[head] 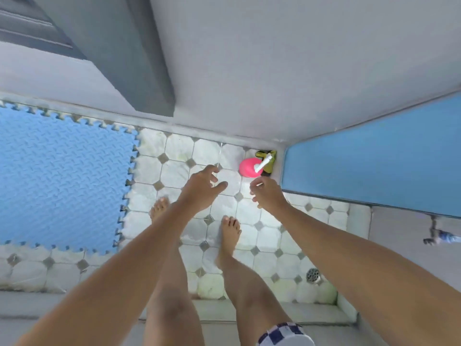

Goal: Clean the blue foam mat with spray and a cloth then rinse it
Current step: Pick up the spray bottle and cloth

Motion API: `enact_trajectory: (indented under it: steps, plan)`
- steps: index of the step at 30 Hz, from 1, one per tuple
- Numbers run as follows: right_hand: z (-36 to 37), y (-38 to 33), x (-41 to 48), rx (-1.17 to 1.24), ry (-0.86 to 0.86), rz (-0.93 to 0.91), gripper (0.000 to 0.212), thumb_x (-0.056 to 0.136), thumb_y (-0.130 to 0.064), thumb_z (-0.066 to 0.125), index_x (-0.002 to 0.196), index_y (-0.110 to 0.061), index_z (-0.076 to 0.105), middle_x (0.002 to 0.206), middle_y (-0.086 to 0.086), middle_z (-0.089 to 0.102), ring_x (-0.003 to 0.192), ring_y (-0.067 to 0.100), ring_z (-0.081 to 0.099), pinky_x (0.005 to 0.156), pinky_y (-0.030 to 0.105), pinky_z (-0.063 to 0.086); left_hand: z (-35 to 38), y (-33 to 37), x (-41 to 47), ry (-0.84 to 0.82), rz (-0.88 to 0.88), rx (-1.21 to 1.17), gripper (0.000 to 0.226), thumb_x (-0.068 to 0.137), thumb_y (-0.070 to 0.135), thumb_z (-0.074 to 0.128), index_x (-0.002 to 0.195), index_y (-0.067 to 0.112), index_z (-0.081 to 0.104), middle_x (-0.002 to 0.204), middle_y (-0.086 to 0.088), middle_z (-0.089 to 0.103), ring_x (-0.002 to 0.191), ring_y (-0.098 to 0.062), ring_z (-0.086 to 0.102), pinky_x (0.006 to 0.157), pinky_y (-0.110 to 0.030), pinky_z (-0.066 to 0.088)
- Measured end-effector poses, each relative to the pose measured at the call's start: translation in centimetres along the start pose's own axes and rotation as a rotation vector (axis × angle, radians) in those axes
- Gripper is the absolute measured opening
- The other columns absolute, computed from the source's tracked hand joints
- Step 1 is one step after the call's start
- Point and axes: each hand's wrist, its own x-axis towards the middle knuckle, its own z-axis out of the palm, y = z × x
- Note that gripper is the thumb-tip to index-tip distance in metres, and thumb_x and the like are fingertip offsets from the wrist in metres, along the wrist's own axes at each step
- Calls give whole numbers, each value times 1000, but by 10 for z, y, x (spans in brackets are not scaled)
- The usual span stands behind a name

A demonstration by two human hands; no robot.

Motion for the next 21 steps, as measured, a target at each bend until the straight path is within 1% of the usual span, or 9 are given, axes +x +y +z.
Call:
enact_trajectory:
  steps: [3,6,9,12,14,15,17,19,21]
  plan:
    - [-23,34,21,176,47,112,14,91,-19,52,90,-11,63,86,12,70,60,20,62,49,26,46,28,18,16,-46,-5,86,47,92,44,70,133,23,58,115,2,73,100,-22,69,91,-42,57]
    - [-36,63,53,299,84,181,14,95,-12,52,100,-9,64,85,9,67,61,18,59,57,30,50,47,24,39,-92,11,191,48,94,46,67,135,23,56,113,4,73,96,-22,69,88,-39,57]
    - [-37,89,104,385,72,231,25,95,-4,50,116,-9,63,90,9,64,67,19,60,50,24,52,73,26,79,-99,27,270,46,96,43,67,134,18,58,102,7,71,88,-23,68,77,-31,49]
    - [-30,112,164,245,140,210,37,90,-5,48,121,-18,62,113,10,64,80,26,66,50,31,58,115,24,134,-84,41,362,49,95,44,67,135,16,58,110,0,72,102,-25,65,81,-31,44]
    - [-24,125,203,64,170,128,46,88,-4,44,129,-18,57,115,10,62,87,30,67,63,42,62,149,21,174,-95,60,413,54,94,47,67,137,16,56,118,-6,70,111,-28,64,83,-34,47]
    - [-22,127,216,-38,179,83,50,87,-2,43,134,-18,53,119,12,61,96,34,66,71,45,62,165,20,189,-106,70,442,57,94,48,66,139,14,54,122,-7,68,113,-30,63,84,-36,48]
    - [-16,140,252,-207,197,16,56,87,2,44,140,-17,44,124,16,60,112,37,59,81,44,57,196,14,222,-119,84,505,65,93,50,67,143,12,49,130,-10,61,117,-32,61,84,-37,46]
    - [-12,151,287,-308,214,-61,57,88,3,47,142,-17,40,115,14,61,109,34,59,77,40,53,220,6,252,-102,79,545,70,91,52,68,143,9,47,133,-13,57,119,-33,59,84,-36,44]
    - [-8,153,317,-345,234,-135,47,94,-4,46,139,-17,43,101,2,59,100,27,59,69,33,46,236,-3,278,-65,87,582,64,93,49,67,139,8,52,129,-13,59,119,-33,61,83,-34,44]
